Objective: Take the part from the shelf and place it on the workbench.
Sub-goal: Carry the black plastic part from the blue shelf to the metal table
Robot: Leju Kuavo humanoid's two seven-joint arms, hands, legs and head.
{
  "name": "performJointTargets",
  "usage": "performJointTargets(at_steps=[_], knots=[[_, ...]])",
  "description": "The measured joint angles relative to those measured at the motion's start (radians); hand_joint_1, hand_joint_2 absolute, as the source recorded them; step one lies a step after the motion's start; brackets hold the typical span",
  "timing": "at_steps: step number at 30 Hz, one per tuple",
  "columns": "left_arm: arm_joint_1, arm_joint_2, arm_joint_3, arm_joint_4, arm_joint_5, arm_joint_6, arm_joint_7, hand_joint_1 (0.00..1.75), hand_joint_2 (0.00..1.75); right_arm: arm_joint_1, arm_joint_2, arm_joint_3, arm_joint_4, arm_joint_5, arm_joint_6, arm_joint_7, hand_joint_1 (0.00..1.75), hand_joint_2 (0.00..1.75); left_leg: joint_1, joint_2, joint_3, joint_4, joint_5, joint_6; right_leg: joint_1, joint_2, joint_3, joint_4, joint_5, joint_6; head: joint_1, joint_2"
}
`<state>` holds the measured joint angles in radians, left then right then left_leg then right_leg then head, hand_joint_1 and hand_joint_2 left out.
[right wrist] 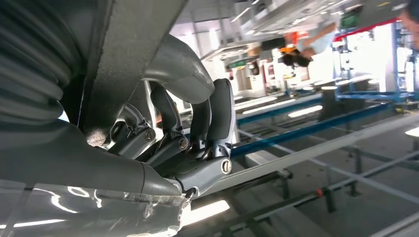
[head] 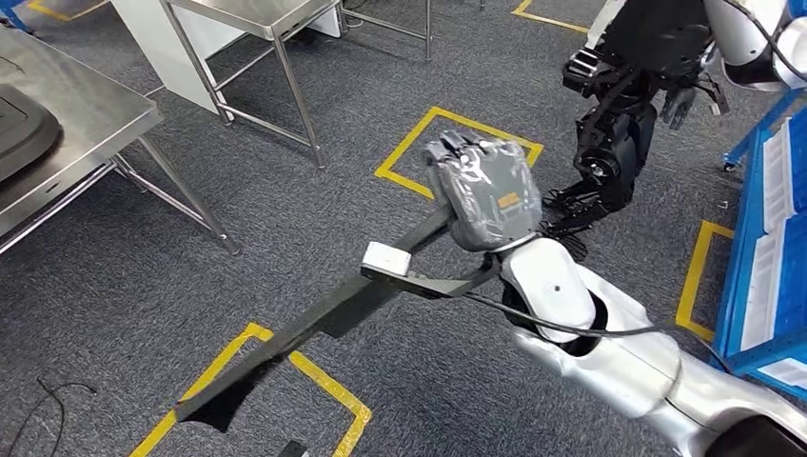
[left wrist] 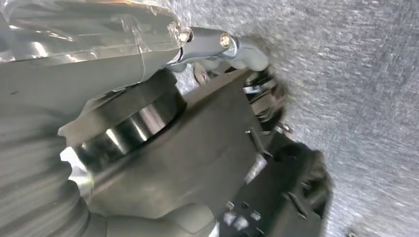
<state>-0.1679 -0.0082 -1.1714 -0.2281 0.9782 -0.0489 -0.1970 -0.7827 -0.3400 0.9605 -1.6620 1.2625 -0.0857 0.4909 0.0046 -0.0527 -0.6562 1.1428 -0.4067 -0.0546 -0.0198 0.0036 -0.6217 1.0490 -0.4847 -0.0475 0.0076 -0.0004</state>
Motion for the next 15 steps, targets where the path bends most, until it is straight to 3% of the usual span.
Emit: performJointTargets(at_steps=[1, 2, 3, 4, 6, 8, 10, 11, 12, 13, 15], knots=[[-0.002, 0.001, 0.000, 0.000, 0.000, 0.000, 0.000, 0.00, 1.75, 0.000, 0.001, 0.000, 0.001, 0.000, 0.000, 0.000, 1.75, 1.75, 0.000, 0.024, -0.031, 0.066, -0.033, -0.004, 0.002, -0.014, 0.001, -0.001, -0.002, -0.004, -0.008, 0.000], [-0.004, 0.002, 0.000, 0.000, 0.000, 0.001, 0.000, 0.00, 1.75, 0.001, 0.001, 0.000, 0.001, 0.000, 0.000, 0.000, 1.75, 1.75, 0.000, 0.034, -0.061, 0.128, -0.058, -0.006, 0.004, -0.028, 0.002, -0.001, -0.003, -0.007, -0.011, 0.000], [-0.005, 0.002, 0.000, 0.000, 0.000, 0.001, 0.000, 0.00, 1.75, 0.001, 0.001, 0.000, 0.002, 0.000, 0.001, 0.000, 1.75, 1.75, 0.001, 0.037, -0.079, 0.166, -0.067, -0.007, 0.005, -0.042, 0.002, -0.001, -0.005, -0.009, -0.012, 0.000], [-0.005, 0.003, 0.001, 0.001, 0.000, 0.001, 0.000, 0.00, 1.75, 0.002, 0.001, 0.000, 0.002, -0.001, 0.001, 0.000, 1.75, 1.75, 0.002, 0.039, -0.080, 0.169, -0.058, -0.007, 0.007, -0.055, 0.004, -0.001, -0.007, -0.010, -0.014, 0.000], [-0.003, 0.003, 0.001, 0.001, 0.000, 0.001, 0.000, 0.00, 1.75, 0.002, 0.001, 0.000, 0.003, -0.002, 0.000, 0.000, 1.75, 1.75, -0.001, 0.057, -0.024, 0.062, 0.007, 0.000, 0.009, -0.079, 0.011, -0.001, -0.012, -0.010, -0.019, 0.000], [-0.002, 0.004, 0.000, 0.001, 0.000, 0.001, 0.000, 0.00, 1.75, 0.001, 0.001, -0.001, 0.003, -0.003, -0.001, 0.000, 1.75, 1.75, -0.013, 0.106, 0.040, -0.070, 0.058, 0.014, 0.013, -0.101, 0.019, -0.003, -0.017, -0.007, -0.025, 0.000], [-0.001, 0.004, 0.000, 0.001, 0.000, 0.001, 0.000, 0.00, 1.75, 0.001, 0.002, -0.002, 0.004, -0.005, -0.002, -0.001, 1.75, 1.75, -0.023, 0.127, 0.055, -0.117, 0.066, 0.026, 0.016, -0.124, 0.025, -0.006, -0.019, -0.001, -0.028, 0.000], [0.001, 0.003, 0.000, 0.001, 0.001, 0.001, 0.000, 0.00, 1.75, 0.001, 0.003, -0.002, 0.004, -0.006, -0.002, -0.001, 1.75, 1.75, -0.024, 0.115, 0.053, -0.122, 0.069, 0.031, 0.017, -0.136, 0.028, -0.009, -0.019, 0.003, -0.028, 0.000], [0.004, 0.003, 0.000, 0.001, 0.002, 0.001, 0.000, 0.00, 1.75, 0.000, 0.004, -0.003, 0.005, -0.007, -0.002, -0.002, 1.75, 1.75, -0.020, 0.103, 0.057, -0.130, 0.074, 0.036, 0.018, -0.140, 0.032, -0.011, -0.022, 0.007, -0.027, 0.000], [0.005, 0.003, 0.000, 0.001, 0.003, 0.000, 0.000, 0.00, 1.75, 0.000, 0.005, -0.004, 0.005, -0.007, -0.002, -0.002, 1.75, 1.75, -0.016, 0.090, 0.062, -0.140, 0.079, 0.040, 0.016, -0.123, 0.033, -0.004, -0.029, 0.012, -0.025, 0.000], [0.005, 0.002, 0.000, 0.001, 0.005, 0.000, 0.001, 0.00, 1.75, -0.001, 0.006, -0.007, 0.006, -0.007, -0.003, -0.003, 1.75, 1.75, -0.008, 0.066, 0.073, -0.156, 0.089, 0.049, 0.011, -0.058, 0.004, 0.064, -0.070, 0.018, -0.016, 0.000]])
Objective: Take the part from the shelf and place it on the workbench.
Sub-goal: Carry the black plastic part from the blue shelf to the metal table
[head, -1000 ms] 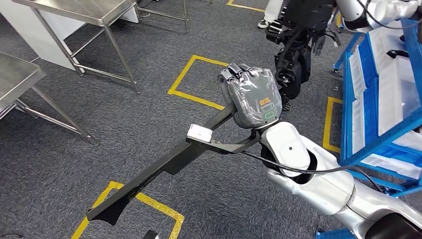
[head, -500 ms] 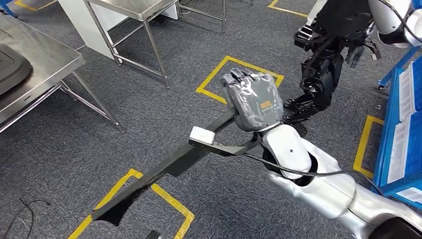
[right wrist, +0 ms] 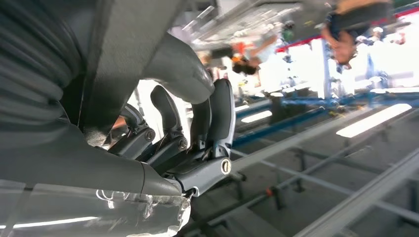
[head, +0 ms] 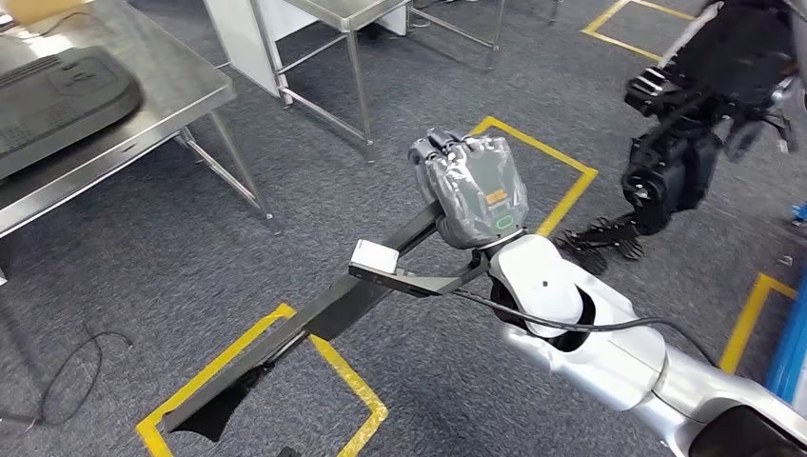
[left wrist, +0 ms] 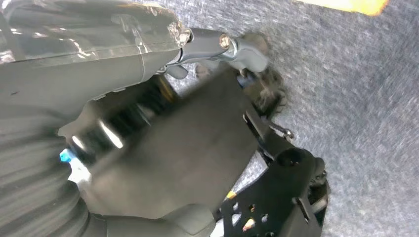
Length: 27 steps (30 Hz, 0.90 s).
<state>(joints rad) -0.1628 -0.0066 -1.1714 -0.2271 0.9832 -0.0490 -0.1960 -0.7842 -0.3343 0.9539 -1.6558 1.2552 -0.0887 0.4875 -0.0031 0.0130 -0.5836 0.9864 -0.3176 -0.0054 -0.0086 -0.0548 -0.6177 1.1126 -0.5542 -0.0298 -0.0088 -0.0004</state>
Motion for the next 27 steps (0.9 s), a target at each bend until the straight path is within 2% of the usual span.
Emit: performJointTargets(at_steps=[1, 2, 3, 4, 5, 6, 8, 9, 10, 12, 13, 14, 16, 18, 19, 20, 21, 23, 25, 26, 27], knots=[[-0.002, -0.001, 0.000, 0.000, 0.001, 0.000, 0.000, 0.00, 1.75, 0.001, 0.000, 0.000, 0.001, 0.000, 0.000, 0.000, 1.75, 1.75, 0.000, -0.013, 0.000, -0.001, 0.001, 0.003, -0.003, 0.030, -0.031, 0.063, -0.029, 0.002, 0.006, 0.000], [-0.003, -0.002, 0.000, 0.000, 0.001, 0.000, 0.000, 0.00, 1.75, 0.003, 0.000, -0.001, 0.002, -0.001, -0.001, 0.000, 1.75, 1.75, 0.001, -0.026, 0.000, 0.000, 0.002, 0.005, -0.005, 0.045, -0.066, 0.129, -0.054, 0.004, 0.012, 0.000], [-0.003, -0.002, 0.000, 0.000, 0.001, 0.000, 0.000, 0.00, 1.75, 0.005, 0.000, -0.001, 0.004, -0.001, -0.001, -0.001, 1.75, 1.75, 0.002, -0.040, -0.001, 0.002, 0.001, 0.005, -0.006, 0.050, -0.093, 0.178, -0.065, 0.006, 0.018, 0.000], [-0.003, -0.003, 0.000, 0.000, 0.001, -0.001, 0.000, 0.00, 1.75, 0.006, -0.001, -0.001, 0.005, -0.001, -0.001, -0.001, 1.75, 1.75, 0.003, -0.055, -0.001, 0.005, 0.000, 0.004, -0.007, 0.052, -0.106, 0.194, -0.057, 0.010, 0.022, 0.000], [-0.002, -0.004, 0.000, 0.000, 0.001, -0.001, 0.001, 0.00, 1.75, 0.006, -0.001, -0.001, 0.006, -0.001, -0.001, -0.001, 1.75, 1.75, 0.004, -0.070, -0.001, 0.010, -0.003, 0.001, -0.010, 0.054, -0.100, 0.170, -0.030, 0.013, 0.026, 0.000], [-0.002, -0.004, 0.000, 0.000, 0.001, -0.001, 0.001, 0.00, 1.75, 0.006, -0.001, -0.001, 0.006, -0.001, -0.001, -0.002, 1.75, 1.75, 0.007, -0.084, -0.002, 0.018, -0.008, -0.003, -0.013, 0.062, -0.077, 0.112, 0.010, 0.016, 0.029, 0.000], [-0.002, -0.004, 0.000, 0.000, 0.002, 0.000, 0.002, 0.00, 1.75, 0.006, -0.002, -0.002, 0.007, -0.001, -0.001, -0.003, 1.75, 1.75, 0.011, -0.108, -0.011, 0.040, -0.021, -0.016, -0.022, 0.099, -0.028, -0.001, 0.057, 0.021, 0.037, 0.000], [-0.003, -0.004, 0.000, 0.000, 0.002, 0.000, 0.002, 0.00, 1.75, 0.006, -0.002, -0.003, 0.007, -0.001, -0.001, -0.004, 1.75, 1.75, 0.012, -0.117, -0.017, 0.049, -0.025, -0.022, -0.024, 0.111, -0.015, -0.031, 0.064, 0.020, 0.039, 0.000], [-0.004, -0.004, 0.000, 0.000, 0.002, 0.001, 0.003, 0.00, 1.75, 0.006, -0.002, -0.004, 0.007, -0.002, -0.001, -0.004, 1.75, 1.75, 0.014, -0.126, -0.023, 0.055, -0.027, -0.027, -0.023, 0.115, -0.012, -0.039, 0.059, 0.018, 0.039, 0.000], [-0.002, -0.003, 0.000, 0.000, 0.003, 0.002, 0.004, 0.00, 1.75, 0.006, -0.002, -0.005, 0.008, -0.002, -0.002, -0.005, 1.75, 1.75, 0.016, -0.138, -0.028, 0.056, -0.027, -0.035, -0.019, 0.093, -0.012, -0.041, 0.061, 0.008, 0.037, 0.000], [-0.002, -0.002, 0.000, 0.000, 0.003, 0.003, 0.005, 0.00, 1.75, 0.005, -0.001, -0.006, 0.008, -0.002, -0.002, -0.006, 1.75, 1.75, 0.015, -0.126, -0.030, 0.063, -0.031, -0.040, -0.019, 0.082, -0.011, -0.043, 0.062, 0.002, 0.034, 0.000], [-0.002, -0.001, 0.000, 0.001, 0.003, 0.004, 0.005, 0.00, 1.75, 0.005, -0.001, -0.007, 0.009, -0.002, -0.002, -0.006, 1.75, 1.75, 0.012, -0.104, -0.038, 0.084, -0.044, -0.045, -0.020, 0.071, -0.010, -0.045, 0.062, -0.004, 0.030, 0.000], [-0.005, 0.000, 0.000, 0.001, 0.003, 0.005, 0.006, 0.00, 1.75, 0.004, 0.000, -0.008, 0.009, -0.002, -0.001, -0.006, 1.75, 1.75, 0.008, -0.047, -0.081, 0.182, -0.096, -0.054, -0.019, 0.049, -0.007, -0.047, 0.060, -0.013, 0.014, 0.000], [-0.009, 0.001, 0.000, 0.001, 0.003, 0.006, 0.005, 0.00, 1.75, 0.004, 0.001, -0.008, 0.010, -0.003, 0.000, -0.007, 1.75, 1.75, 0.010, -0.026, -0.141, 0.305, -0.146, -0.058, -0.015, 0.023, -0.006, -0.047, 0.057, -0.018, 0.003, 0.000], [-0.010, 0.001, 0.001, 0.001, 0.002, 0.006, 0.004, 0.00, 1.75, 0.004, 0.001, -0.008, 0.010, -0.004, 0.001, -0.008, 1.75, 1.75, 0.011, -0.024, -0.156, 0.334, -0.149, -0.057, -0.014, 0.009, -0.005, -0.047, 0.055, -0.019, 0.000, 0.000], [-0.010, 0.002, 0.001, 0.001, 0.002, 0.006, 0.003, 0.00, 1.75, 0.004, 0.001, -0.008, 0.011, -0.005, 0.002, -0.008, 1.75, 1.75, 0.011, -0.022, -0.152, 0.325, -0.133, -0.055, -0.012, -0.004, -0.003, -0.047, 0.053, -0.020, -0.004, 0.000], [-0.009, 0.002, 0.001, 0.001, 0.002, 0.006, 0.003, 0.00, 1.75, 0.003, 0.001, -0.008, 0.011, -0.006, 0.002, -0.009, 1.75, 1.75, 0.009, -0.016, -0.129, 0.278, -0.102, -0.050, -0.011, -0.016, 0.001, -0.047, 0.051, -0.020, -0.008, 0.000], [-0.007, 0.002, 0.001, 0.001, 0.002, 0.006, 0.002, 0.00, 1.75, -0.002, 0.001, -0.009, 0.010, -0.006, 0.003, -0.009, 1.75, 1.75, -0.002, 0.030, -0.063, 0.139, -0.038, -0.034, -0.007, -0.039, 0.009, -0.048, 0.045, -0.018, -0.017, 0.000], [-0.006, 0.002, 0.000, 0.001, 0.002, 0.005, 0.001, 0.00, 1.75, -0.007, 0.002, -0.010, 0.011, -0.007, 0.004, -0.009, 1.75, 1.75, -0.016, 0.069, -0.033, 0.061, -0.016, -0.020, -0.003, -0.063, 0.015, -0.053, 0.043, -0.013, -0.024, 0.000], [-0.005, 0.002, 0.000, 0.001, 0.002, 0.005, 0.001, 0.00, 1.75, -0.008, 0.002, -0.010, 0.011, -0.007, 0.004, -0.010, 1.75, 1.75, -0.019, 0.067, -0.033, 0.053, -0.018, -0.017, -0.001, -0.076, 0.017, -0.056, 0.042, -0.009, -0.026, 0.000], [-0.003, 0.002, 0.000, 0.001, 0.002, 0.004, 0.000, 0.00, 1.75, -0.009, 0.004, -0.010, 0.011, -0.008, 0.005, -0.010, 1.75, 1.75, -0.019, 0.054, -0.032, 0.046, -0.015, -0.012, -0.001, -0.088, 0.024, -0.062, 0.042, -0.005, -0.027, 0.000]])
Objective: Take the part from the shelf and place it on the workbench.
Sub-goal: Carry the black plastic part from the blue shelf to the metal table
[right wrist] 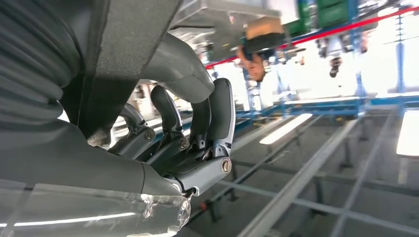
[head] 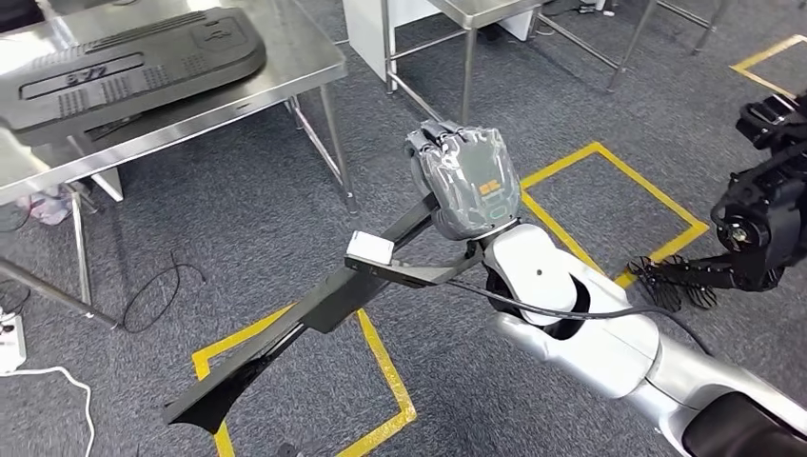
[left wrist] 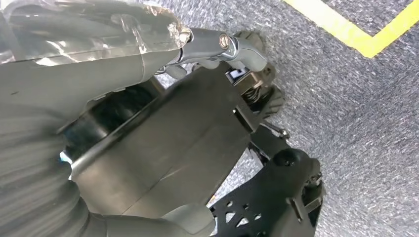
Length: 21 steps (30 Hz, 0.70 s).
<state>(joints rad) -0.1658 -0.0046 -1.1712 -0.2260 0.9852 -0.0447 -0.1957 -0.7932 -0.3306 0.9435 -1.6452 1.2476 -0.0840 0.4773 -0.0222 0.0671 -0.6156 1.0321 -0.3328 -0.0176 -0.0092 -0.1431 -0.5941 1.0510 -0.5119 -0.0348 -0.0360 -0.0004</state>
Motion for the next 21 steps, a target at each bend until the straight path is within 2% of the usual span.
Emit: performJointTargets(at_steps=[1, 2, 3, 5, 6, 7, 8, 9, 10, 12, 13, 14, 15, 16, 18, 20, 21], knots=[[0.002, 0.000, 0.000, 0.000, 0.000, 0.000, 0.000, 0.00, 1.75, -0.001, 0.001, 0.000, 0.000, 0.000, 0.000, -0.001, 1.75, 1.75, 0.003, -0.015, 0.006, -0.011, 0.005, 0.004, 0.000, 0.001, 0.006, -0.001, -0.004, 0.005, 0.002, 0.000], [0.004, -0.001, 0.000, 0.000, 0.000, 0.000, -0.001, 0.00, 1.75, -0.004, 0.002, -0.001, 0.000, -0.001, 0.000, -0.001, 1.75, 1.75, 0.007, -0.029, 0.015, -0.024, 0.012, 0.009, -0.001, 0.022, 0.007, 0.009, -0.013, 0.009, 0.004, 0.000], [0.003, -0.002, 0.000, 0.000, 0.000, 0.000, -0.001, 0.00, 1.75, -0.007, 0.003, -0.002, 0.001, -0.001, 0.000, -0.002, 1.75, 1.75, 0.011, -0.043, 0.024, -0.036, 0.018, 0.014, -0.003, 0.055, -0.003, 0.038, -0.031, 0.012, 0.007, 0.000], [0.000, -0.003, 0.000, 0.000, 0.000, 0.000, -0.002, 0.00, 1.75, -0.009, 0.002, -0.002, 0.001, -0.002, 0.000, -0.002, 1.75, 1.75, 0.015, -0.070, 0.031, -0.045, 0.024, 0.020, -0.006, 0.123, -0.062, 0.152, -0.083, 0.012, 0.017, 0.000], [0.000, -0.004, 0.000, 0.000, 0.000, 0.000, -0.002, 0.00, 1.75, -0.008, 0.002, -0.002, 0.002, -0.003, 0.001, -0.002, 1.75, 1.75, 0.016, -0.084, 0.030, -0.044, 0.023, 0.021, -0.006, 0.135, -0.097, 0.214, -0.104, 0.012, 0.023, 0.000], [0.001, -0.005, 0.000, 0.000, 0.000, 0.000, -0.002, 0.00, 1.75, -0.006, 0.001, -0.002, 0.002, -0.003, 0.001, -0.003, 1.75, 1.75, 0.016, -0.100, 0.031, -0.042, 0.022, 0.022, -0.007, 0.139, -0.123, 0.252, -0.108, 0.014, 0.031, 0.000], [0.002, -0.006, 0.000, 0.000, 0.000, 0.000, -0.002, 0.00, 1.75, -0.005, 0.001, -0.002, 0.003, -0.004, 0.002, -0.003, 1.75, 1.75, 0.017, -0.115, 0.031, -0.039, 0.020, 0.021, -0.007, 0.141, -0.133, 0.256, -0.092, 0.015, 0.039, 0.000], [0.003, -0.006, 0.000, 0.000, 0.000, 0.000, -0.002, 0.00, 1.75, -0.005, 0.000, -0.002, 0.003, -0.005, 0.002, -0.003, 1.75, 1.75, 0.018, -0.130, 0.031, -0.035, 0.017, 0.018, -0.008, 0.144, -0.124, 0.220, -0.058, 0.017, 0.047, 0.000], [0.004, -0.006, 0.000, 0.000, 0.000, 0.001, -0.002, 0.00, 1.75, -0.006, 0.000, -0.002, 0.003, -0.005, 0.002, -0.004, 1.75, 1.75, 0.020, -0.144, 0.031, -0.028, 0.012, 0.014, -0.011, 0.155, -0.100, 0.154, -0.015, 0.018, 0.055, 0.000], [0.003, -0.006, 0.000, 0.000, 0.000, 0.001, -0.002, 0.00, 1.75, -0.009, 0.000, -0.002, 0.004, -0.006, 0.002, -0.004, 1.75, 1.75, 0.023, -0.167, 0.022, -0.009, 0.000, 0.002, -0.017, 0.189, -0.055, 0.042, 0.034, 0.019, 0.066, 0.000], [0.003, -0.006, 0.000, 0.000, 0.000, 0.001, -0.003, 0.00, 1.75, -0.010, 0.000, -0.002, 0.004, -0.008, 0.002, -0.004, 1.75, 1.75, 0.025, -0.176, 0.016, -0.001, -0.005, -0.004, -0.018, 0.199, -0.045, 0.017, 0.039, 0.018, 0.067, 0.000], [0.003, -0.006, 0.000, 0.000, 0.001, 0.001, -0.004, 0.00, 1.75, -0.012, 0.001, -0.001, 0.004, -0.009, 0.002, -0.004, 1.75, 1.75, 0.026, -0.184, 0.011, 0.003, -0.007, -0.009, -0.016, 0.200, -0.043, 0.014, 0.034, 0.015, 0.067, 0.000], [0.003, -0.006, 0.000, 0.000, 0.001, 0.001, -0.004, 0.00, 1.75, -0.015, 0.001, -0.001, 0.004, -0.011, 0.002, -0.004, 1.75, 1.75, 0.028, -0.193, 0.009, 0.003, -0.007, -0.014, -0.014, 0.188, -0.043, 0.012, 0.035, 0.010, 0.065, 0.000], [0.004, -0.005, 0.000, 0.000, 0.001, 0.001, -0.005, 0.00, 1.75, -0.018, 0.002, 0.000, 0.004, -0.012, 0.002, -0.004, 1.75, 1.75, 0.029, -0.190, 0.008, 0.006, -0.009, -0.019, -0.014, 0.178, -0.041, 0.009, 0.035, 0.005, 0.064, 0.000], [0.004, -0.004, 0.000, 0.000, 0.002, 0.002, -0.005, 0.00, 1.75, -0.023, 0.003, 0.000, 0.005, -0.013, 0.002, -0.004, 1.75, 1.75, 0.026, -0.150, -0.007, 0.047, -0.032, -0.032, -0.017, 0.156, -0.034, 0.002, 0.036, -0.005, 0.056, 0.000], [0.001, -0.003, 0.000, 0.000, 0.002, 0.005, -0.005, 0.00, 1.75, -0.025, 0.005, 0.001, 0.005, -0.015, 0.002, -0.003, 1.75, 1.75, 0.027, -0.097, -0.060, 0.159, -0.087, -0.043, -0.015, 0.134, -0.027, -0.002, 0.032, -0.011, 0.042, 0.000], [-0.001, -0.002, 0.000, 0.000, 0.002, 0.006, -0.005, 0.00, 1.75, -0.025, 0.005, 0.001, 0.006, -0.018, 0.002, -0.002, 1.75, 1.75, 0.029, -0.086, -0.094, 0.223, -0.112, -0.046, -0.014, 0.121, -0.026, -0.002, 0.030, -0.012, 0.038, 0.000]])
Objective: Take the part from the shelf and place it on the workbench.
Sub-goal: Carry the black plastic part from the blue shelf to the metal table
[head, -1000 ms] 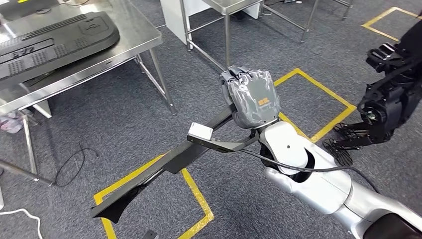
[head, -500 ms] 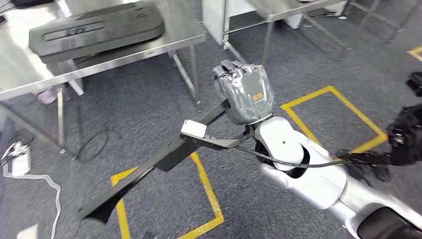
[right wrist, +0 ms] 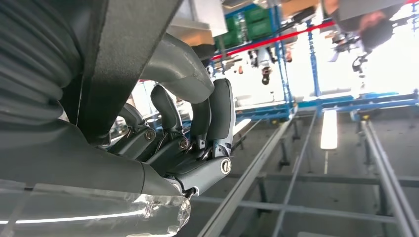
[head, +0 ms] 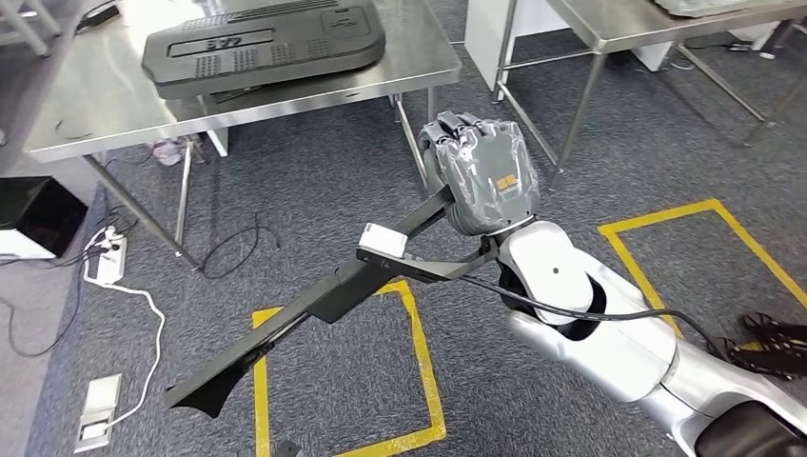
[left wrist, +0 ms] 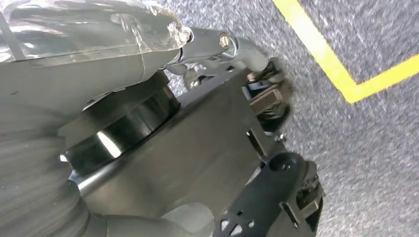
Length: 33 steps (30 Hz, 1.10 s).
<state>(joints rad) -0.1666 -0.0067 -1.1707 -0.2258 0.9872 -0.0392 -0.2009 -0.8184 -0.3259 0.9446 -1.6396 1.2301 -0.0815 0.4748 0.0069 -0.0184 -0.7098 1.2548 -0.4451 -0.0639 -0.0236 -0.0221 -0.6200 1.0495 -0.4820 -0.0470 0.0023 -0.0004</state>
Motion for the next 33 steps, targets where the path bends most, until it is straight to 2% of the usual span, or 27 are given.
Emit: performJointTargets(at_steps=[1, 2, 3, 5, 6, 7, 8, 10, 11, 13, 15, 16, 17, 18, 20, 21, 22, 24, 26, 27, 29, 31, 32, 33], knots=[[-0.001, 0.000, 0.000, 0.000, 0.000, 0.001, 0.000, 0.00, 1.75, 0.000, 0.000, 0.001, 0.001, -0.004, 0.000, 0.001, 1.75, 1.75, 0.002, 0.005, -0.025, 0.044, -0.012, -0.002, 0.000, -0.011, 0.001, 0.000, -0.003, 0.000, -0.002, 0.000], [-0.002, 0.001, 0.000, 0.000, 0.000, 0.002, 0.000, 0.00, 1.75, 0.000, 0.000, 0.002, 0.001, -0.008, 0.001, 0.001, 1.75, 1.75, 0.003, 0.007, -0.032, 0.053, -0.004, -0.002, 0.001, -0.020, 0.004, 0.000, -0.006, 0.000, -0.005, 0.000], [-0.002, 0.001, 0.000, 0.000, 0.000, 0.002, 0.000, 0.00, 1.75, 0.000, 0.000, 0.002, 0.001, -0.012, 0.001, 0.002, 1.75, 1.75, 0.003, 0.009, -0.018, 0.020, 0.022, 0.000, 0.001, -0.028, 0.007, 0.000, -0.008, 0.002, -0.009, 0.000], [0.001, 0.002, 0.000, 0.000, 0.000, 0.002, 0.000, 0.00, 1.75, -0.001, 0.000, 0.002, 0.002, -0.018, 0.001, 0.003, 1.75, 1.75, 0.001, 0.020, 0.048, -0.117, 0.094, 0.009, 0.001, -0.041, 0.016, -0.001, -0.014, 0.006, -0.016, 0.000], [0.002, 0.002, 0.000, 0.000, 0.000, 0.002, 0.000, 0.00, 1.75, -0.002, 0.000, 0.002, 0.002, -0.019, 0.002, 0.004, 1.75, 1.75, -0.003, 0.029, 0.075, -0.177, 0.117, 0.015, 0.002, -0.045, 0.019, -0.002, -0.016, 0.008, -0.020, 0.000], [0.004, 0.002, 0.000, 0.000, 0.000, 0.002, 0.000, 0.00, 1.75, -0.002, 0.000, 0.002, 0.002, -0.021, 0.002, 0.005, 1.75, 1.75, -0.008, 0.036, 0.091, -0.213, 0.127, 0.021, 0.002, -0.049, 0.021, -0.004, -0.016, 0.012, -0.023, 0.000], [0.006, 0.002, 0.000, 0.000, 0.000, 0.001, 0.000, 0.00, 1.75, -0.003, 0.000, 0.002, 0.002, -0.022, 0.002, 0.005, 1.75, 1.75, -0.012, 0.041, 0.094, -0.227, 0.127, 0.026, 0.003, -0.052, 0.022, -0.006, -0.016, 0.017, -0.025, 0.000], [0.006, 0.002, 0.000, 0.000, 0.001, 0.001, 0.000, 0.00, 1.75, -0.003, 0.001, 0.002, 0.002, -0.025, 0.002, 0.007, 1.75, 1.75, -0.012, 0.035, 0.098, -0.238, 0.129, 0.037, 0.003, -0.058, 0.027, -0.013, -0.016, 0.029, -0.028, 0.000], [0.006, 0.001, 0.000, 0.000, 0.001, 0.001, 0.000, 0.00, 1.75, -0.004, 0.002, 0.002, 0.003, -0.027, 0.002, 0.008, 1.75, 1.75, -0.009, 0.031, 0.104, -0.248, 0.132, 0.043, 0.003, -0.051, 0.030, -0.009, -0.022, 0.034, -0.027, 0.000], [0.007, 0.000, 0.000, 0.000, 0.001, 0.002, 0.000, 0.00, 1.75, -0.007, 0.002, 0.002, 0.003, -0.029, 0.002, 0.011, 1.75, 1.75, -0.004, 0.024, 0.119, -0.266, 0.138, 0.055, 0.003, -0.019, 0.006, 0.053, -0.058, 0.038, -0.018, 0.000], [0.007, 0.000, 0.000, 0.000, 0.000, 0.002, 0.000, 0.00, 1.75, -0.006, 0.001, 0.002, 0.005, -0.031, 0.001, 0.015, 1.75, 1.75, -0.007, 0.018, 0.121, -0.267, 0.136, 0.062, 0.003, 0.010, -0.061, 0.182, -0.112, 0.037, -0.007, 0.000], [0.007, -0.001, 0.000, 0.000, 0.000, 0.002, 0.000, 0.00, 1.75, -0.004, 0.000, 0.002, 0.006, -0.031, 0.001, 0.017, 1.75, 1.75, -0.008, 0.014, 0.122, -0.265, 0.134, 0.064, 0.004, 0.015, -0.093, 0.235, -0.125, 0.036, -0.003, 0.000], [0.008, -0.001, 0.000, 0.000, 0.000, 0.002, 0.000, 0.00, 1.75, -0.002, -0.001, 0.003, 0.006, -0.032, 0.001, 0.018, 1.75, 1.75, -0.009, 0.008, 0.122, -0.262, 0.131, 0.065, 0.004, 0.017, -0.112, 0.259, -0.121, 0.036, 0.001, 0.000], [0.009, -0.001, 0.000, 0.000, 0.000, 0.002, 0.000, 0.00, 1.75, -0.001, -0.002, 0.003, 0.007, -0.032, 0.001, 0.018, 1.75, 1.75, -0.009, 0.003, 0.124, -0.259, 0.128, 0.065, 0.005, 0.018, -0.113, 0.244, -0.096, 0.035, 0.006, 0.000], [0.010, -0.001, 0.000, 0.000, 0.000, 0.002, 0.000, 0.00, 1.75, -0.001, -0.004, 0.003, 0.007, -0.033, 0.001, 0.019, 1.75, 1.75, -0.009, -0.006, 0.129, -0.249, 0.116, 0.060, 0.005, 0.021, -0.069, 0.124, -0.019, 0.030, 0.017, 0.000], [0.010, -0.002, 0.000, 0.000, 0.000, 0.002, 0.000, 0.00, 1.75, -0.002, -0.005, 0.003, 0.007, -0.033, 0.001, 0.019, 1.75, 1.75, -0.010, -0.008, 0.128, -0.240, 0.109, 0.056, 0.007, 0.023, -0.043, 0.061, 0.008, 0.027, 0.021, 0.000], [0.009, -0.002, 0.000, 0.000, 0.000, 0.002, 0.000, 0.00, 1.75, -0.002, -0.006, 0.003, 0.007, -0.033, 0.001, 0.020, 1.75, 1.75, -0.011, -0.010, 0.126, -0.233, 0.103, 0.051, 0.008, 0.025, -0.027, 0.020, 0.021, 0.024, 0.023, 0.000], [0.009, -0.002, 0.000, 0.000, 0.000, 0.003, 0.000, 0.00, 1.75, -0.003, -0.006, 0.003, 0.007, -0.035, 0.001, 0.020, 1.75, 1.75, -0.011, -0.012, 0.121, -0.227, 0.098, 0.041, 0.012, 0.027, -0.019, 0.000, 0.016, 0.019, 0.021, 0.000], [0.009, -0.001, 0.000, 0.000, -0.001, 0.004, 0.000, 0.00, 1.75, -0.004, -0.007, 0.003, 0.008, -0.036, 0.000, 0.021, 1.75, 1.75, -0.010, -0.011, 0.122, -0.221, 0.091, 0.031, 0.009, 0.025, -0.015, -0.004, 0.017, 0.011, 0.021, 0.000], [0.009, 0.000, 0.000, 0.000, -0.001, 0.004, 0.000, 0.00, 1.75, -0.005, -0.007, 0.002, 0.008, -0.036, 0.000, 0.021, 1.75, 1.75, -0.010, -0.008, 0.117, -0.202, 0.078, 0.024, 0.005, 0.023, -0.011, -0.008, 0.017, 0.008, 0.017, 0.000], [0.008, 0.000, 0.000, 0.000, -0.001, 0.004, 0.000, 0.00, 1.75, -0.006, -0.007, 0.003, 0.008, -0.036, 0.000, 0.021, 1.75, 1.75, -0.005, 0.000, 0.077, -0.108, 0.029, 0.009, 0.001, 0.020, -0.005, -0.012, 0.016, 0.002, 0.002, 0.000], [0.005, 0.001, 0.000, 0.000, -0.001, 0.006, 0.000, 0.00, 1.75, -0.005, -0.007, 0.003, 0.008, -0.036, 0.000, 0.021, 1.75, 1.75, 0.002, 0.005, 0.011, 0.017, -0.020, -0.003, 0.001, 0.016, -0.003, -0.012, 0.013, 0.000, -0.011, 0.000], [0.004, 0.002, 0.001, 0.000, -0.001, 0.006, 0.000, 0.00, 1.75, -0.005, -0.007, 0.003, 0.008, -0.036, 0.000, 0.021, 1.75, 1.75, 0.005, 0.006, -0.010, 0.050, -0.023, -0.006, 0.000, 0.015, -0.002, -0.012, 0.011, 0.001, -0.015, 0.000], [0.003, 0.002, 0.001, 0.000, -0.001, 0.007, 0.000, 0.00, 1.75, -0.005, -0.006, 0.003, 0.008, -0.036, 0.000, 0.021, 1.75, 1.75, 0.006, 0.008, -0.012, 0.044, -0.006, -0.007, 0.000, 0.015, 0.000, -0.012, 0.009, 0.002, -0.020, 0.000]])
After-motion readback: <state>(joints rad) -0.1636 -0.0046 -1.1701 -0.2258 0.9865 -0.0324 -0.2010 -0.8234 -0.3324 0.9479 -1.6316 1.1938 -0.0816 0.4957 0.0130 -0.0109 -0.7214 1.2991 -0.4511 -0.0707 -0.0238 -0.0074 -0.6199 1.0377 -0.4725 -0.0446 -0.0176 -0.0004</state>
